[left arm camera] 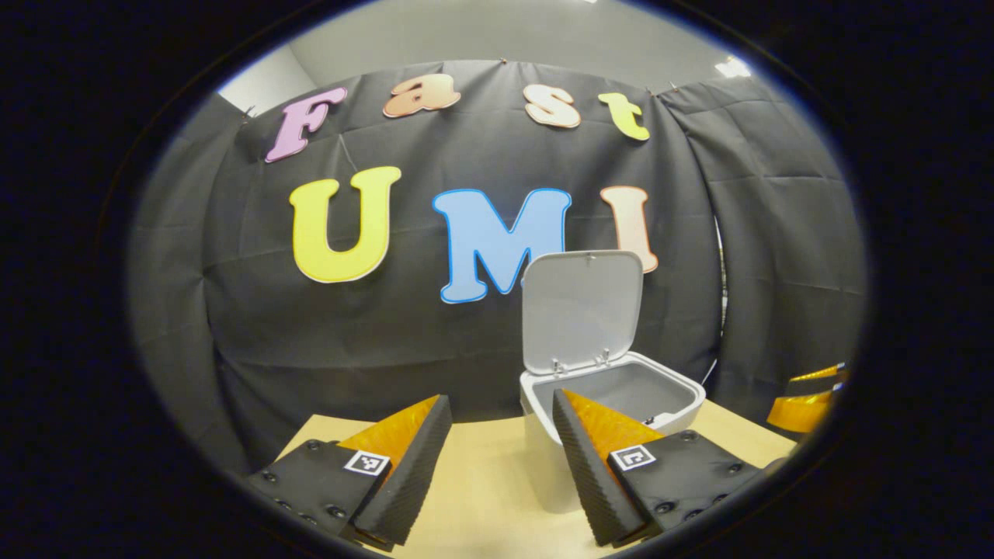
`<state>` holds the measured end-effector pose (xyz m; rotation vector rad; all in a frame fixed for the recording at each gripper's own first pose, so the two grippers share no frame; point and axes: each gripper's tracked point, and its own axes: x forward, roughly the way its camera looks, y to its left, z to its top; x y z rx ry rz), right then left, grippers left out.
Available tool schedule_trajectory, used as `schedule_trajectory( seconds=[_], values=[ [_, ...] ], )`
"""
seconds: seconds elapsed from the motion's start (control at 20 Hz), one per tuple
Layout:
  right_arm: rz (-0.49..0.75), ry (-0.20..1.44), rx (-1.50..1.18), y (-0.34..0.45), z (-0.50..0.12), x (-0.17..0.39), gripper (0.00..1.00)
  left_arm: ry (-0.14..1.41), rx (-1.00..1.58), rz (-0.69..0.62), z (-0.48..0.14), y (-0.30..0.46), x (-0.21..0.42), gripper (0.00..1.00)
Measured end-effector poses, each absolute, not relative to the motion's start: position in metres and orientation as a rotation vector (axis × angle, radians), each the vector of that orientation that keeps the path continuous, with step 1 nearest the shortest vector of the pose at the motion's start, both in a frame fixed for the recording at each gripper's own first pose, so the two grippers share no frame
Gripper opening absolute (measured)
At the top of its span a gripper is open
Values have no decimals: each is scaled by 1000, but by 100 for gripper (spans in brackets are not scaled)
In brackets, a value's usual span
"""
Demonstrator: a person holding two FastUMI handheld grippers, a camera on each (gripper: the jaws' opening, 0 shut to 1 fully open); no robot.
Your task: Press the lid of the desktop garbage bin to open it, pick up the crumpled paper on the desktop and throw it into the bin, then pick up the pop can on the desktop and drop it into the bin, and finally close the garbage bin lid.
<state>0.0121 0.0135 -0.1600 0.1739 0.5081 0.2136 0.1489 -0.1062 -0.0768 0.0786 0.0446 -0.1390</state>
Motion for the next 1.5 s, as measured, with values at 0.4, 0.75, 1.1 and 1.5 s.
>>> schedule_trajectory(
  seconds=[0.4,0.75,1.1,1.5],
  values=[
    [296,592,131,56,-198,7,94,41,61,-88,-68,-68,124,88],
    [355,749,29,84,-269,-8,98,43,42,-45,-64,-41,112,85],
    [416,868,-42,97,-321,-29,98,58,16,11,-67,-13,105,90],
    [456,956,-86,102,-355,-45,98,63,4,58,-68,11,101,90]
  ],
)
